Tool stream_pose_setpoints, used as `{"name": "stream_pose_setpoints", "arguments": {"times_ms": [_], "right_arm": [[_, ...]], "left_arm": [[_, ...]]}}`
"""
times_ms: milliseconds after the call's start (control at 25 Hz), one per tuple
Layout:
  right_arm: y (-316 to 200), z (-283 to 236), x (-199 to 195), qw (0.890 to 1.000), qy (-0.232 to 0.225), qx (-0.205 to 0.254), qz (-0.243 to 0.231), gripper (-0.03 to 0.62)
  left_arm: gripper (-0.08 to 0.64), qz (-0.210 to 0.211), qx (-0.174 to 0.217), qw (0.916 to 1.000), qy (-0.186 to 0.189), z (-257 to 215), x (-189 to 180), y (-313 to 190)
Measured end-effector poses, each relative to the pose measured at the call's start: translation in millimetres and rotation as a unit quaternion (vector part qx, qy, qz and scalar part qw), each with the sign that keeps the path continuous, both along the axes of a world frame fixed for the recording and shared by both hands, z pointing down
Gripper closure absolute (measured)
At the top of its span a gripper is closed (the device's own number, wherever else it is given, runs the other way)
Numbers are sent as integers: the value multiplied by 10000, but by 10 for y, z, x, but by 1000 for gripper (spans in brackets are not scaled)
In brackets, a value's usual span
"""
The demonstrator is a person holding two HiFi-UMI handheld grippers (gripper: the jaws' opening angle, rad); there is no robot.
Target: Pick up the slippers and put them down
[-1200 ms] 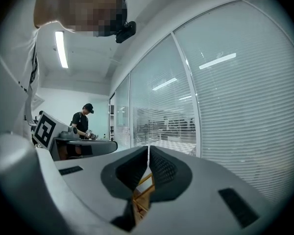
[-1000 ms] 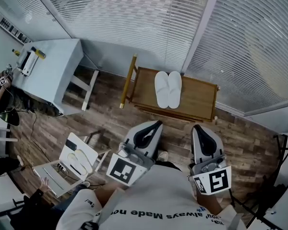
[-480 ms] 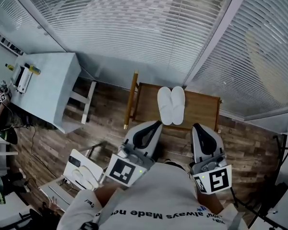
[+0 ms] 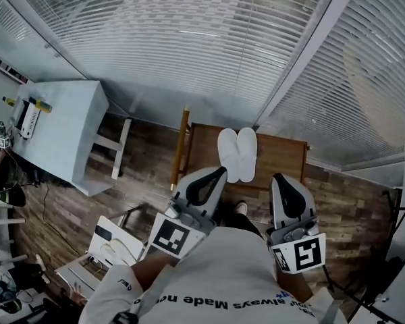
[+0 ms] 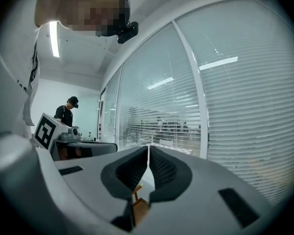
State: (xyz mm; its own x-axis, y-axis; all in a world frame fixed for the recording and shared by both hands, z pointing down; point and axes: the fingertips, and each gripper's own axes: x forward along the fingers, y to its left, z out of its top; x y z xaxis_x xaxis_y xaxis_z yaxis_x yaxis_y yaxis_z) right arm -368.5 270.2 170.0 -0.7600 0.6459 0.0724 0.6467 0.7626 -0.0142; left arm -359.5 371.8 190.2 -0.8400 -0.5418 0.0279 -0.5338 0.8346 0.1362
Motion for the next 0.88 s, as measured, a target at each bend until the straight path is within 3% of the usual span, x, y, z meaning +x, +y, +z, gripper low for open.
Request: {"name": "stream_pose_setpoints", "arguments": {"times_ms": [320,880], "right_arm": [[-156,100,-82,9999,87,34,-66,574],[-59,884,-174,9960,821,198,-295,568]], "left_arm": [[548,-9,-72,10000,-5,26,-91,-161],[548,-24,-252,9986,470,730,-183,-160]]}}
